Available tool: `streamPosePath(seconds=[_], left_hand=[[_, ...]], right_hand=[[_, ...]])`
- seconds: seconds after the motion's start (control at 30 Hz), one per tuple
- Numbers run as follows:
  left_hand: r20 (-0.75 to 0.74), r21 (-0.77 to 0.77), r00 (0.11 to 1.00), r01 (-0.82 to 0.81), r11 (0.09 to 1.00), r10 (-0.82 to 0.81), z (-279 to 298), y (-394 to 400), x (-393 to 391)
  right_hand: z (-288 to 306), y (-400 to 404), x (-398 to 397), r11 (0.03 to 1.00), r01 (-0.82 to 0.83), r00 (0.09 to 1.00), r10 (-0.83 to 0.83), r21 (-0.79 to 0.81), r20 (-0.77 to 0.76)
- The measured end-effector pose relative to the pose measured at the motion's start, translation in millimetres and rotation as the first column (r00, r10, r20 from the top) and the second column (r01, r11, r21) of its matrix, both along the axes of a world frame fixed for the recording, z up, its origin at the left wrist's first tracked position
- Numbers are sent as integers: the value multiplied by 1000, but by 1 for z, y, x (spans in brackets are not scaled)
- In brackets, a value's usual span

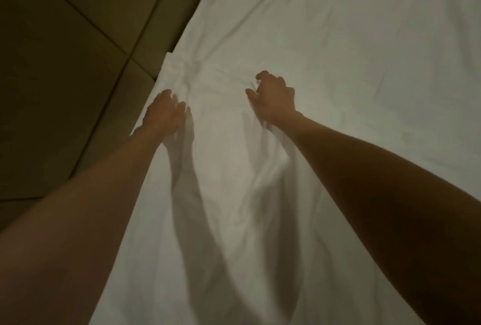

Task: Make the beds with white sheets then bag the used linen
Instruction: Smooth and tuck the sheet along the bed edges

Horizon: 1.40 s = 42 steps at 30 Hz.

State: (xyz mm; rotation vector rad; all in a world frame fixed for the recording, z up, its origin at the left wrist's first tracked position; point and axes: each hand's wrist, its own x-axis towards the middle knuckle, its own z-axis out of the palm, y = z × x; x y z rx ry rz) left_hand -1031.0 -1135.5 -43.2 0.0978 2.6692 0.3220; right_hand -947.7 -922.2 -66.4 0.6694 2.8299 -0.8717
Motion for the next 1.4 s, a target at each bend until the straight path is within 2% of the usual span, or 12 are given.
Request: streamPosePath(seconds=[0.17,0.27,0.37,0.5,0.57,0.7,0.87,0.97,1.1,1.2,1.3,1.4], left_hand=[[50,-28,986,-158,987,159,-11,-18,-22],[58,-63,956,-284,957,288,-23,-31,-28],[-71,-91,959,-280,956,274,-29,-46,-30],[-219,-192,971,-138,972,95,-18,-54,-33],[-238,-121,969,-93,988,63,-13,-42,-29],[-238,133,968,108,985,-74,-9,6,1],[-139,12,892,435,900,-429,-15,77,82],[-81,-3,810,582,813,-580,-24,116,135],[-88,-29,802,591,806,-591,-27,154,181],[-61,-43,747,661,749,-662,-27,178,212],[1,-64,686,726,684,-728,-28,201,249],[62,-57,666,746,663,-744,-29,221,291]], right_hand=[[-9,5,-21,993,110,991,-112,33,68],[-13,12,-25,974,170,985,-166,-149,33],[-16,18,-22,930,192,979,-203,-313,-4],[-8,14,-34,945,118,974,-171,-304,-152],[-3,8,-41,954,102,968,-161,-283,-192],[-10,14,-27,963,176,978,-196,-203,-79],[-8,60,30,957,245,970,-243,-156,31],[-4,93,75,960,279,956,-275,-30,100],[-5,126,142,944,286,943,-308,165,128],[-5,150,198,922,274,937,-320,274,140],[-5,178,255,905,300,917,-361,302,170],[-5,206,314,911,291,880,-374,293,292]])
